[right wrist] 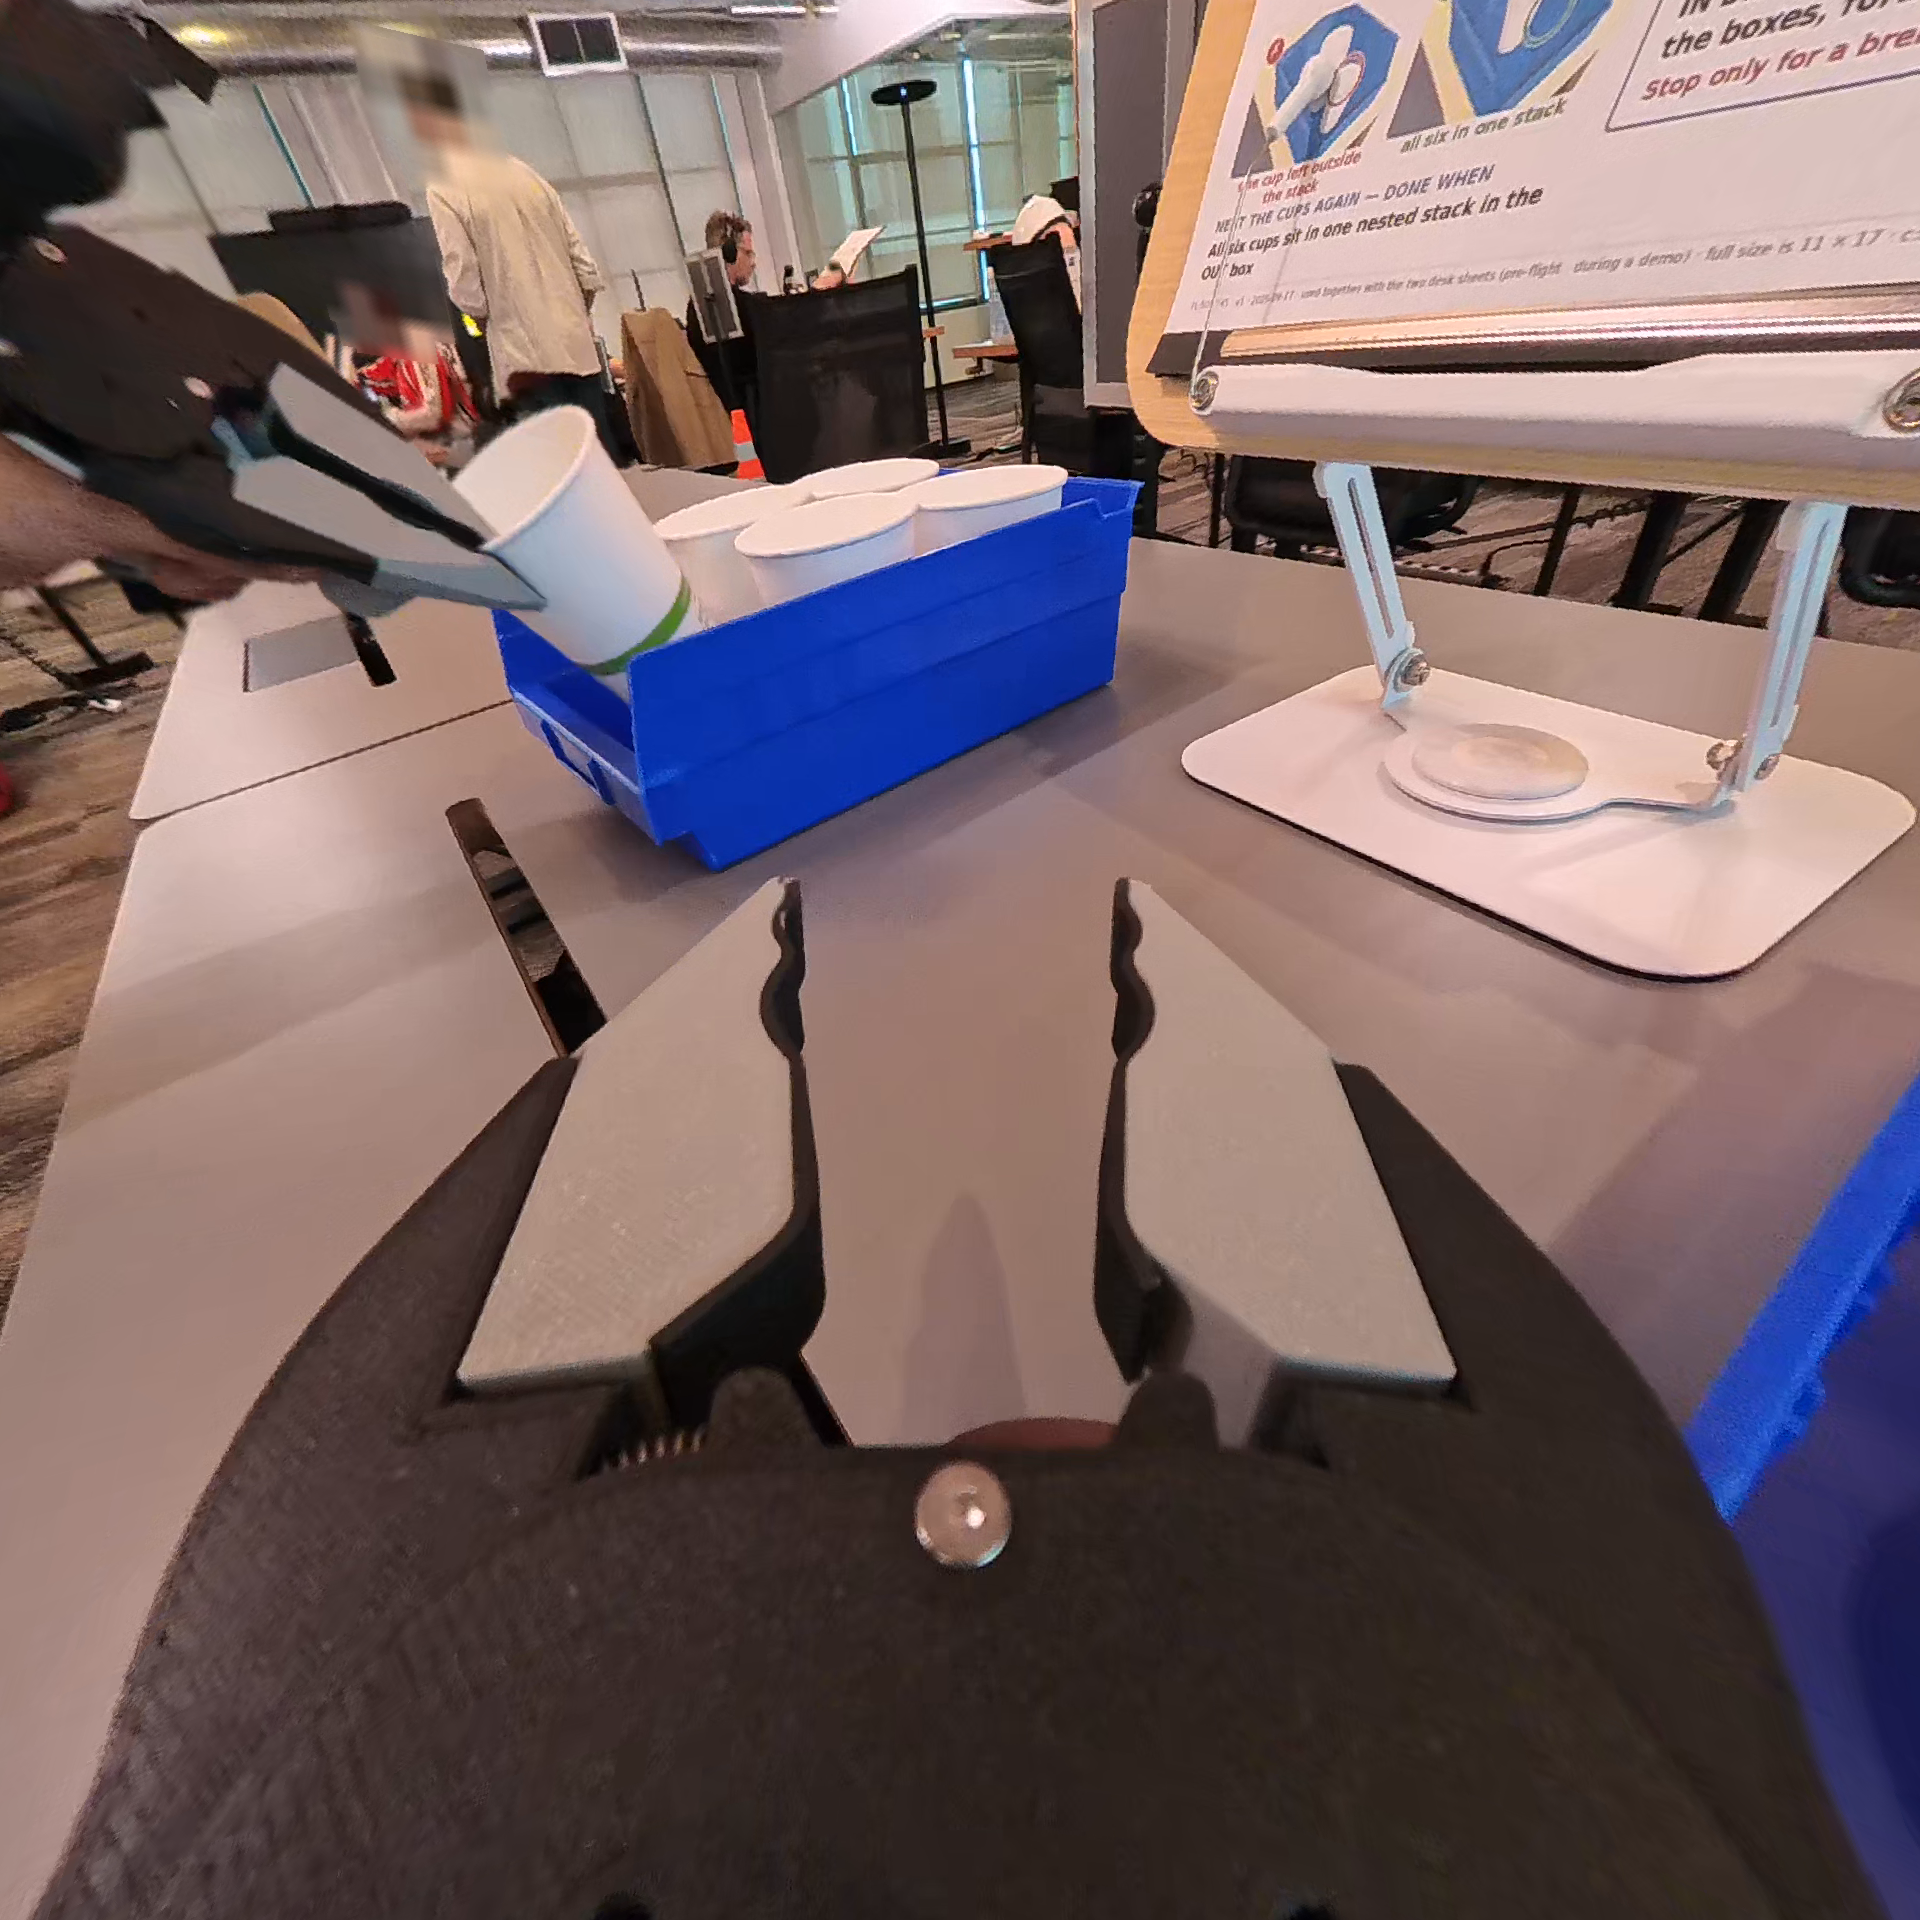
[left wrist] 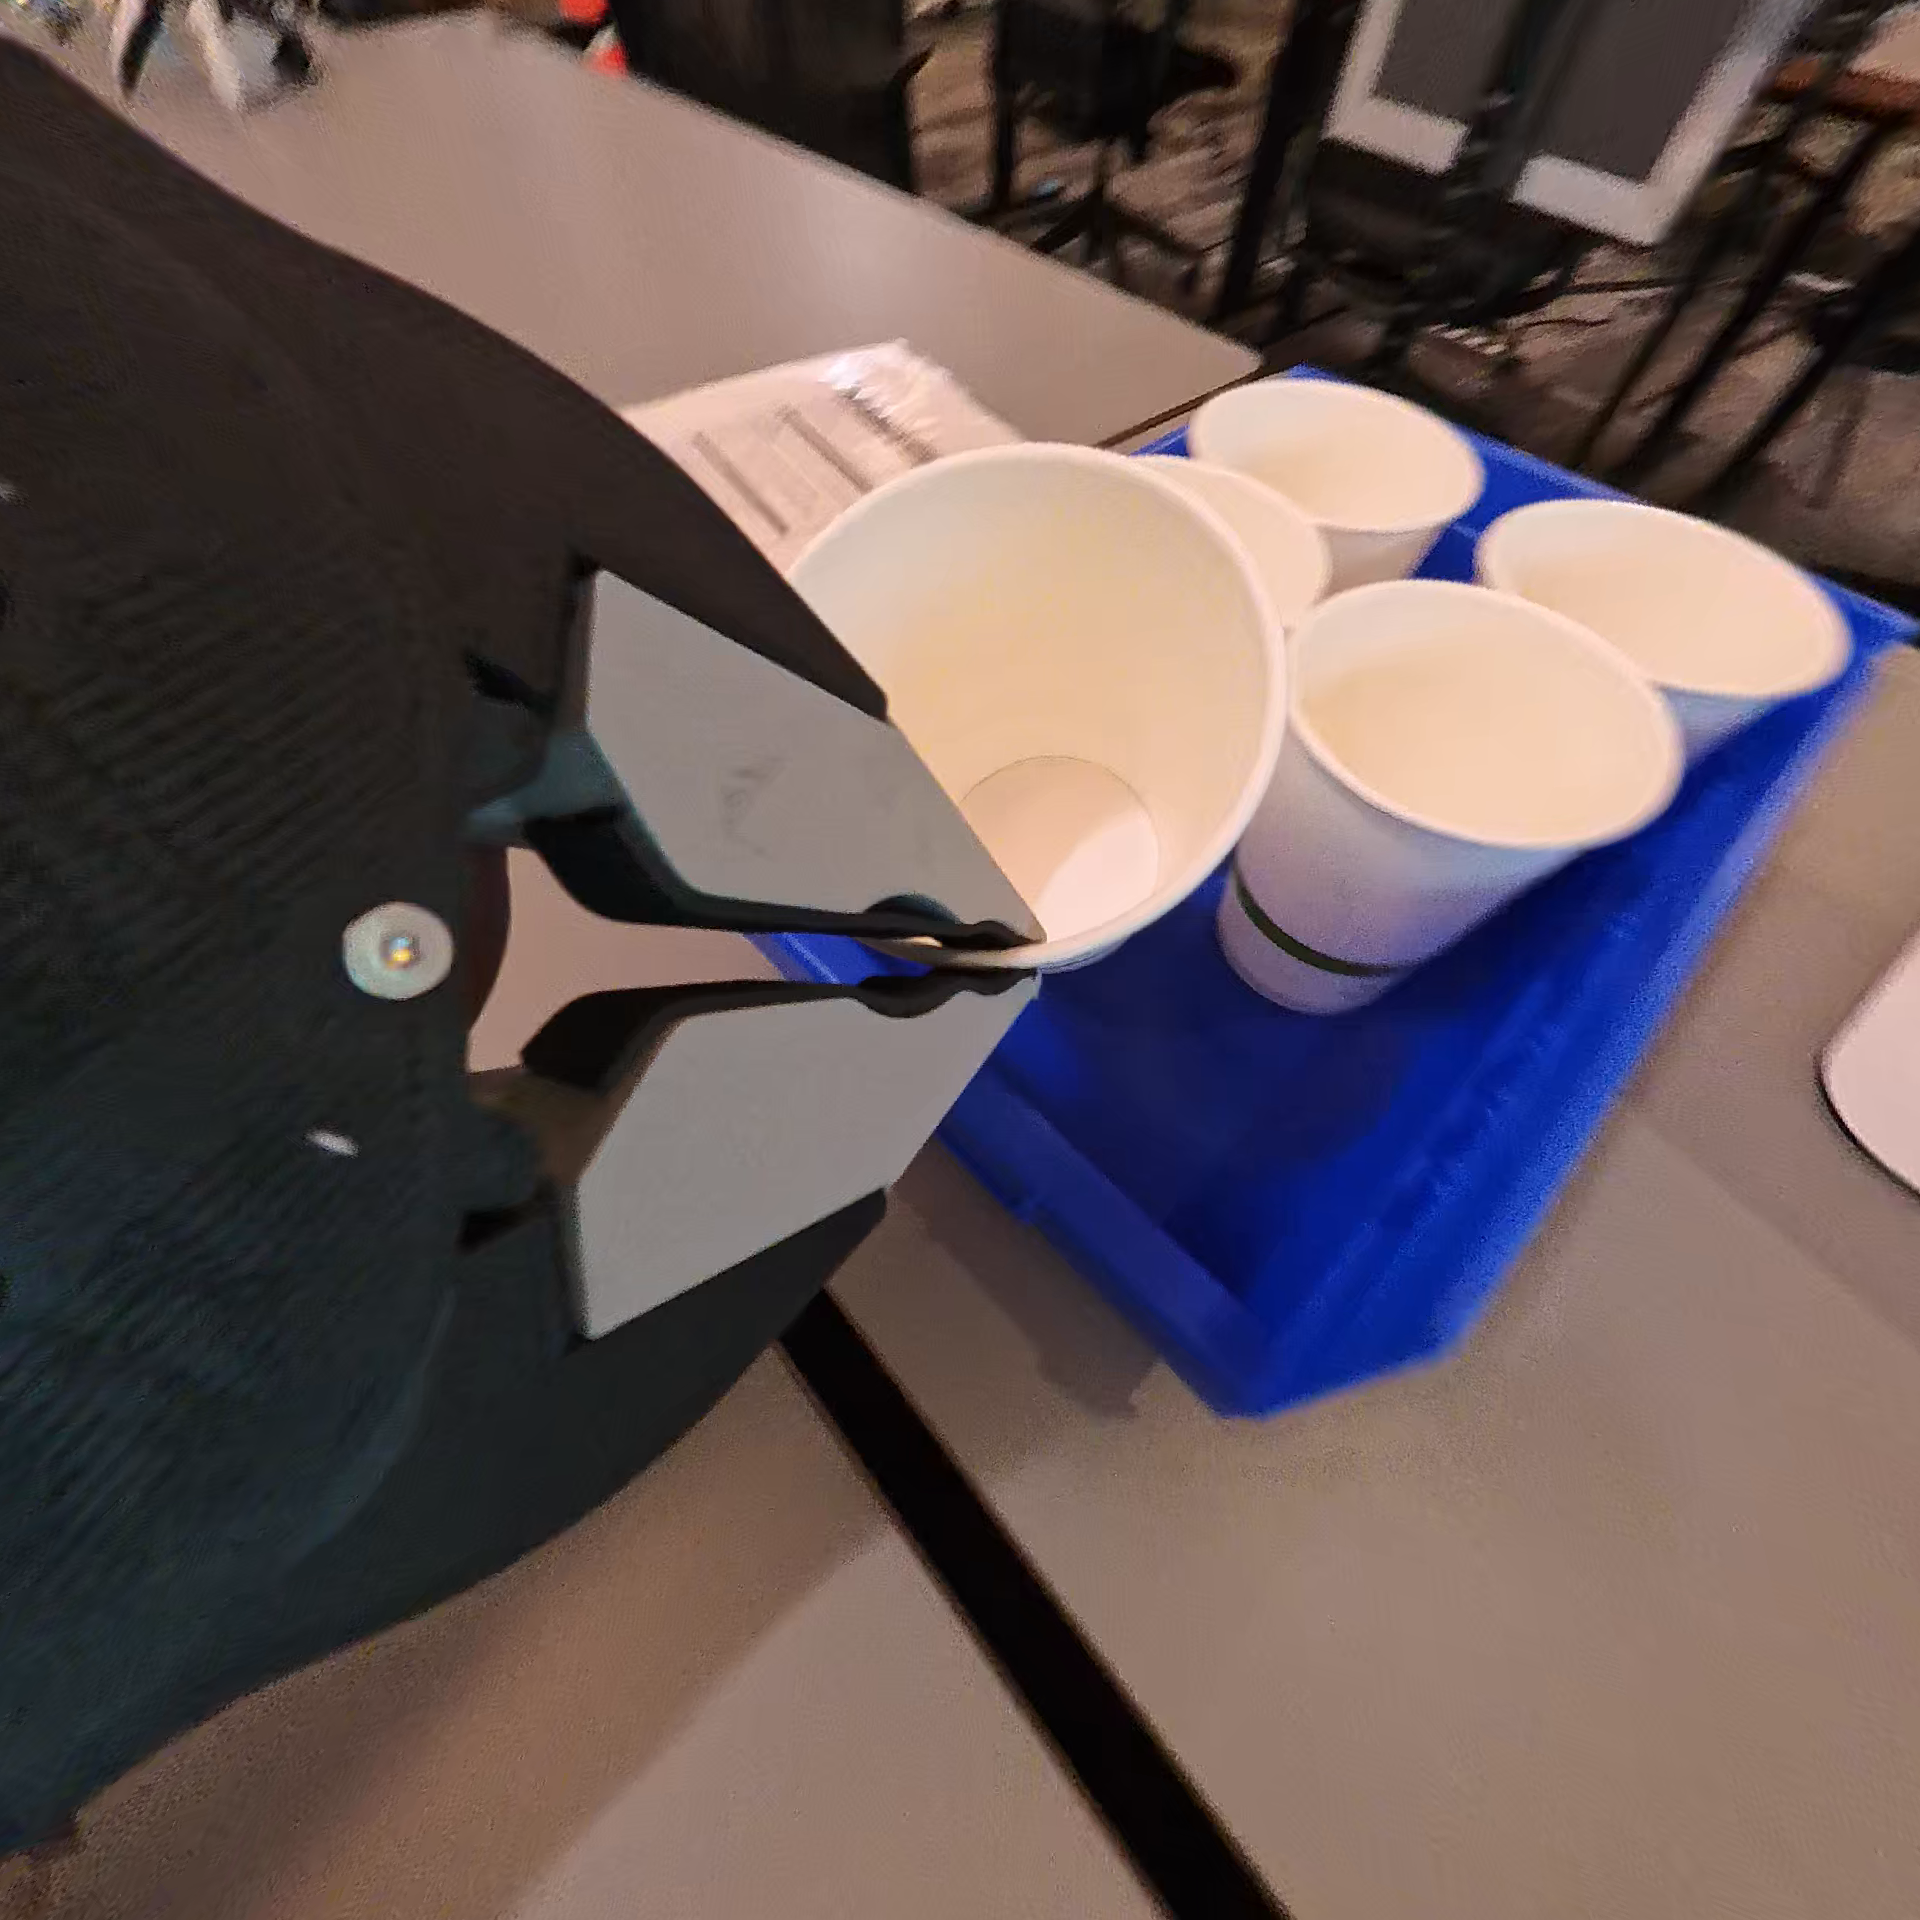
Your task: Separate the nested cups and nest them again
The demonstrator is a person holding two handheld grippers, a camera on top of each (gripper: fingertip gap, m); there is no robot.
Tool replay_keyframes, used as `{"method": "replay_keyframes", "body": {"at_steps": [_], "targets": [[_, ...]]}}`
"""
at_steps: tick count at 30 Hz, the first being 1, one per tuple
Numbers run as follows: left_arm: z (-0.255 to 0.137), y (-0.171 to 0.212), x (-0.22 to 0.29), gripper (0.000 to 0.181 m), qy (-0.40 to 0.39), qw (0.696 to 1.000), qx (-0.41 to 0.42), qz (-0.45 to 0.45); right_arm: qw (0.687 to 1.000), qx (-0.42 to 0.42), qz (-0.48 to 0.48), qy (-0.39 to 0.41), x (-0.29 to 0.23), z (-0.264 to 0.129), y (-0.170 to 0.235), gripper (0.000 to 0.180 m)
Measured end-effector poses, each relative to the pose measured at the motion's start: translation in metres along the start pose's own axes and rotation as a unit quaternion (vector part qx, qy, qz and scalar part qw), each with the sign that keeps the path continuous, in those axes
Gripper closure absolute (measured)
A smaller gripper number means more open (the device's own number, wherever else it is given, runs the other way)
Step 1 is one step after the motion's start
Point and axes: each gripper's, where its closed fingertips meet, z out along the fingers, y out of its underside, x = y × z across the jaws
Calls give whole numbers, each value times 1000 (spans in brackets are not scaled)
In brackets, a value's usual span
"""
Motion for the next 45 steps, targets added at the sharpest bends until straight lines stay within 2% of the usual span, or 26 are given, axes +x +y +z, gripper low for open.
{"method": "replay_keyframes", "body": {"at_steps": [4, 6, 8, 16, 19, 22, 24, 28, 32, 34, 38, 40, 42, 44, 45], "targets": [[-31, -37, 19, 181, 4, 996, 35, 87, 999, -19, -22, -35, -14, 5, 1, 128], [-46, -58, 37, 181, 27, 993, 66, 96, 998, -29, -49, 1, -11, 11, 1, 129], [-57, -77, 52, 181, 41, 990, 90, 99, 999, -18, -35, 9, -19, 16, -9, 129], [-86, -119, 100, 181, 52, 972, 120, 194, 998, 26, 0, -57, -80, 14, -100, 124], [-89, -128, 122, 181, 58, 964, 118, 233, 997, 12, 4, -81, -99, 15, -123, 126], [-86, -134, 140, 181, 51, 955, 112, 269, 996, -64, -31, -63, -101, 30, -109, 131], [-82, -139, 151, 181, 57, 953, 116, 274, 990, -122, -59, -49, -97, 38, -89, 153], [-70, -136, 165, 181, 50, 952, 105, 283, 980, -177, -82, -35, -87, 39, -65, 170], [-71, -145, 176, 175, 42, 956, 143, 252, 976, -188, -106, 4, -72, 33, -53, 180], [-78, -153, 176, 162, 28, 959, 167, 226, 981, -181, -72, -10, -70, 30, -51, 180], [-105, -169, 174, 157, 41, 958, 242, 147, 986, -166, -12, -13, -51, 14, -57, 180], [-125, -177, 172, 154, 67, 945, 304, 95, 988, -157, 3, -3, -33, -3, -66, 180], [-143, -183, 174, 161, 120, 918, 376, 36, 990, -140, 2, 30, -3, -29, -86, 180], [-134, -179, 179, 165, 168, 902, 398, -3, 990, -123, 10, 68, 33, -62, -111, 180], [-118, -174, 183, 164, 179, 905, 385, -7, 989, -116, 19, 85, 50, -78, -124, 180]]}}
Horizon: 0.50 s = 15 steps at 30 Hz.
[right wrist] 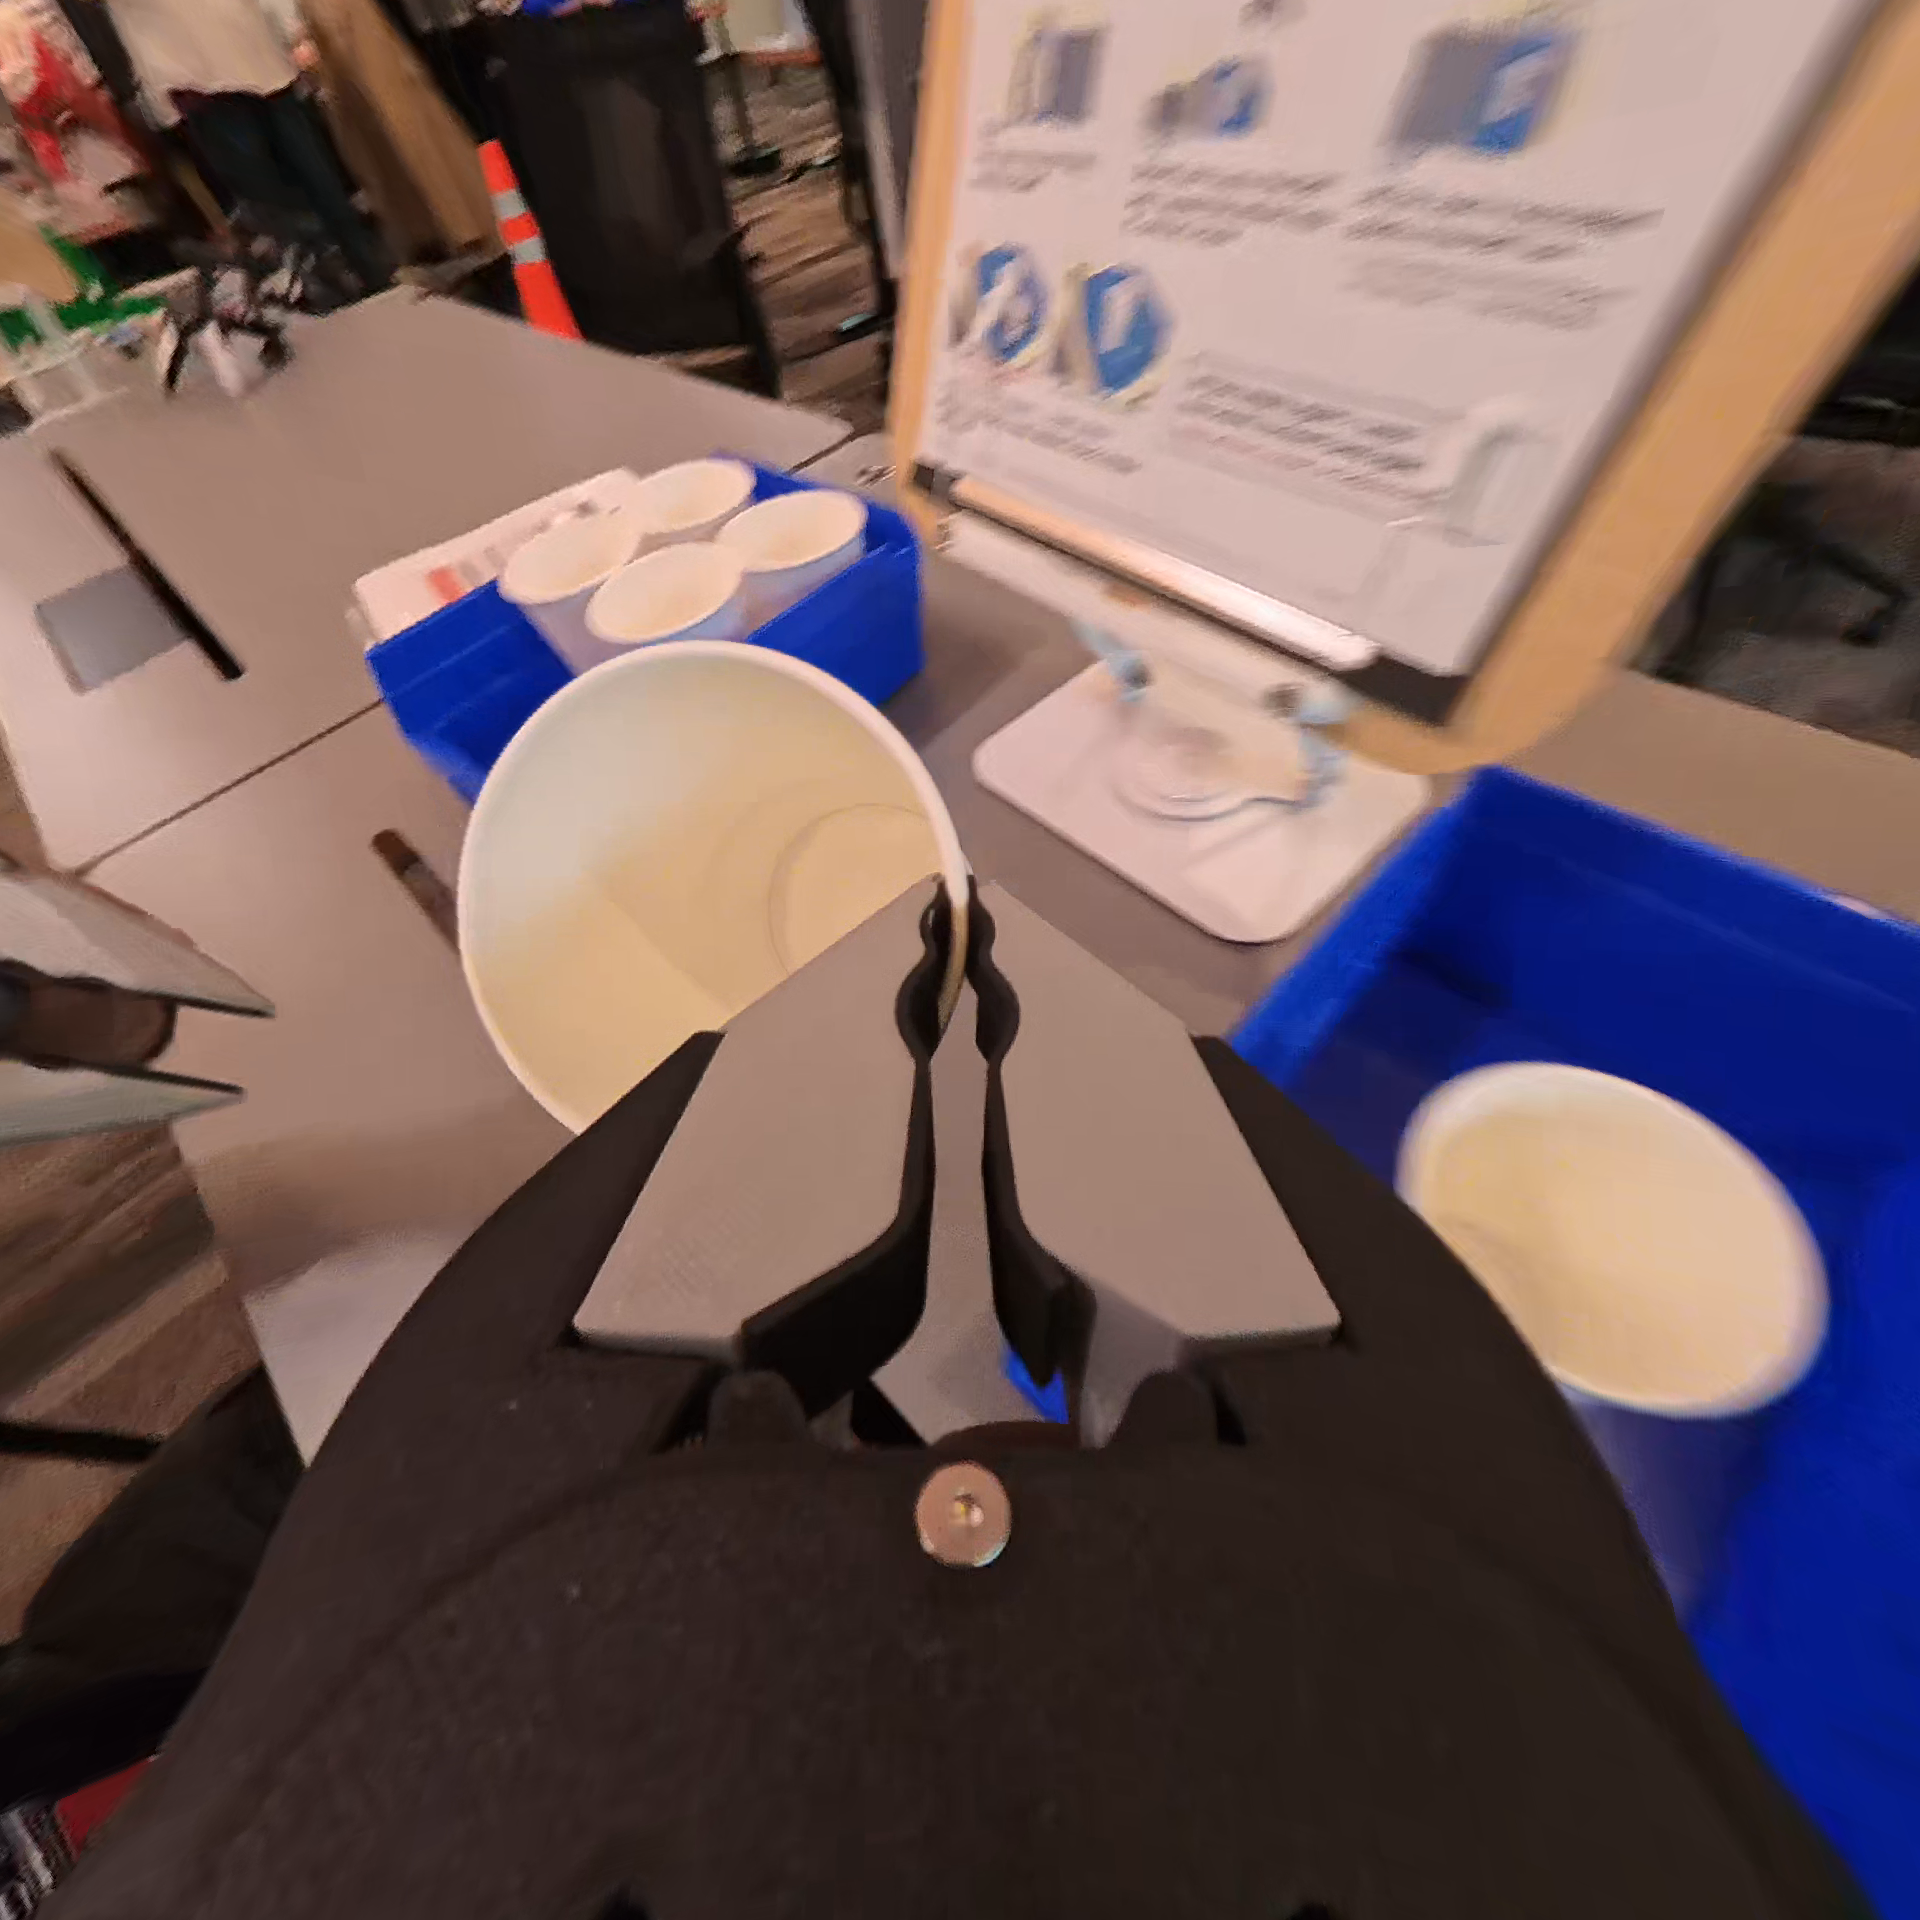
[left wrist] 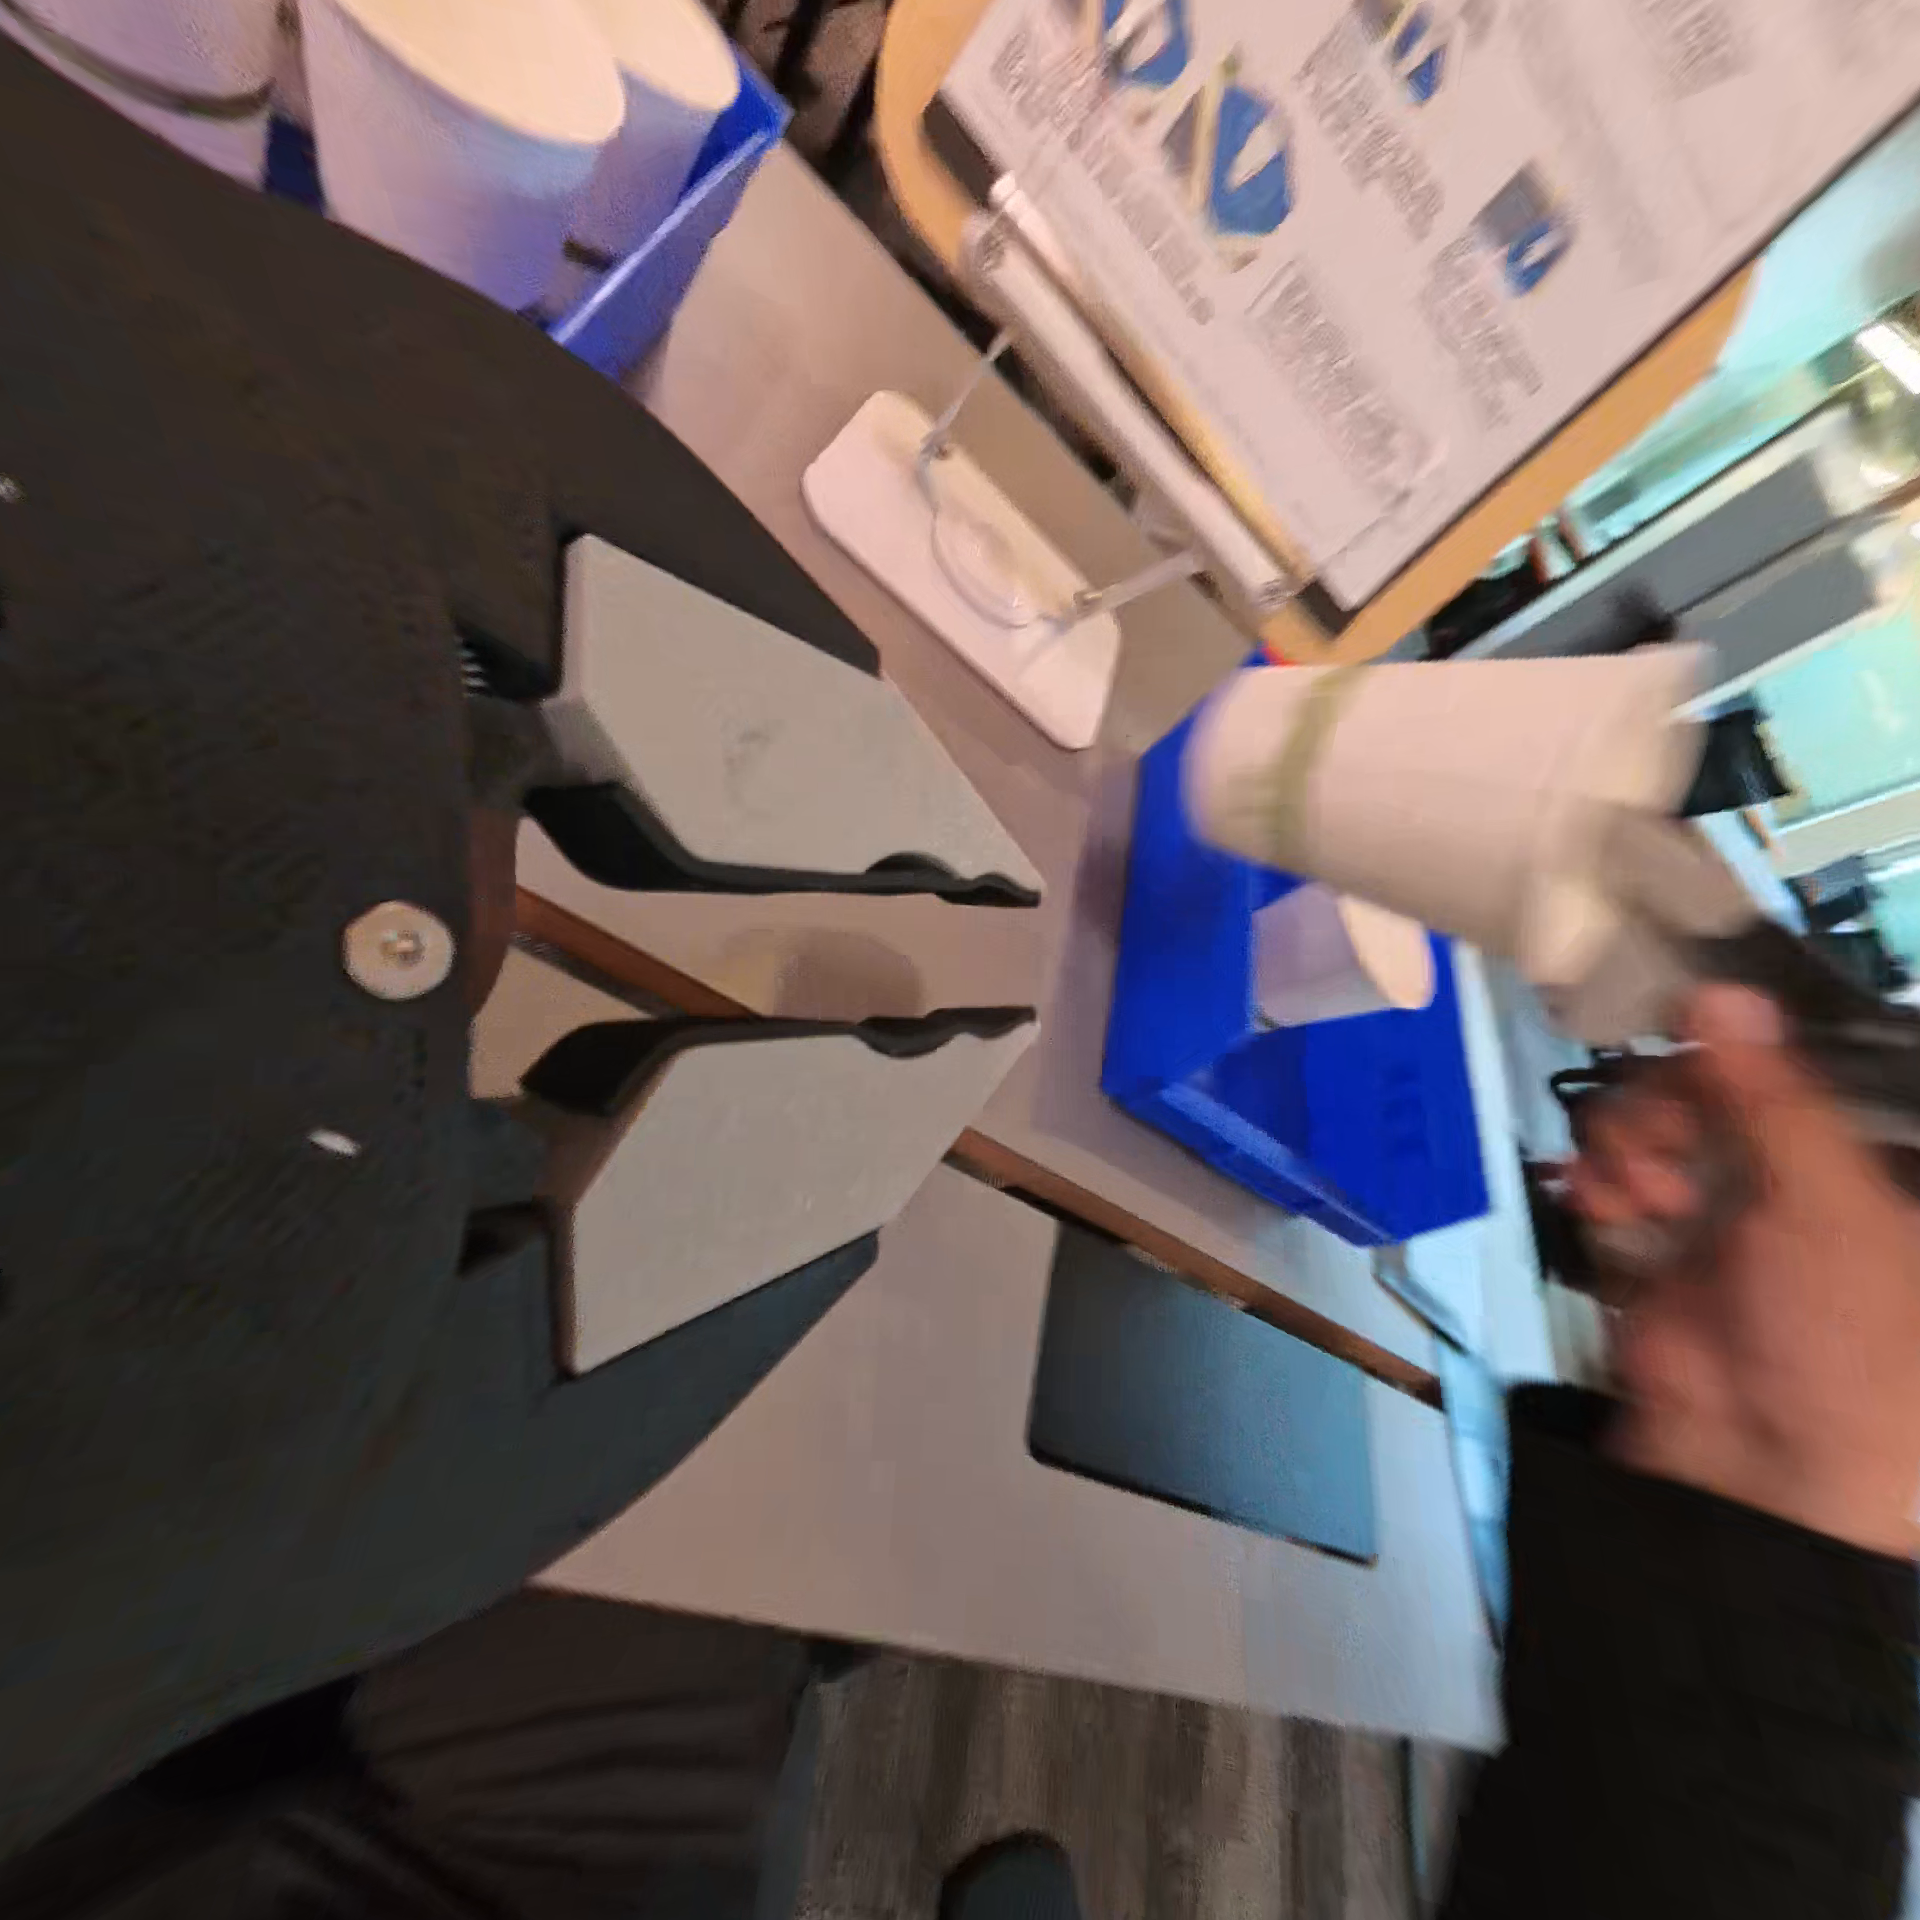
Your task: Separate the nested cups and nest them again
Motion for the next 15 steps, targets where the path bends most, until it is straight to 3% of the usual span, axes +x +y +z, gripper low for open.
{"method": "replay_keyframes", "body": {"at_steps": [5, 11, 15], "targets": [[49, 73, -28, 156, -36, 997, -61, -34, 994, -23, 24, 104, 91, -59, -24, 180], [95, 92, -58, 156, -37, 985, -13, -169, 980, -104, 47, 162, 143, -71, -6, 180], [109, 97, -63, 156, -36, 980, 22, -194, 971, -150, 54, 176, 162, -63, 12, 180]]}}
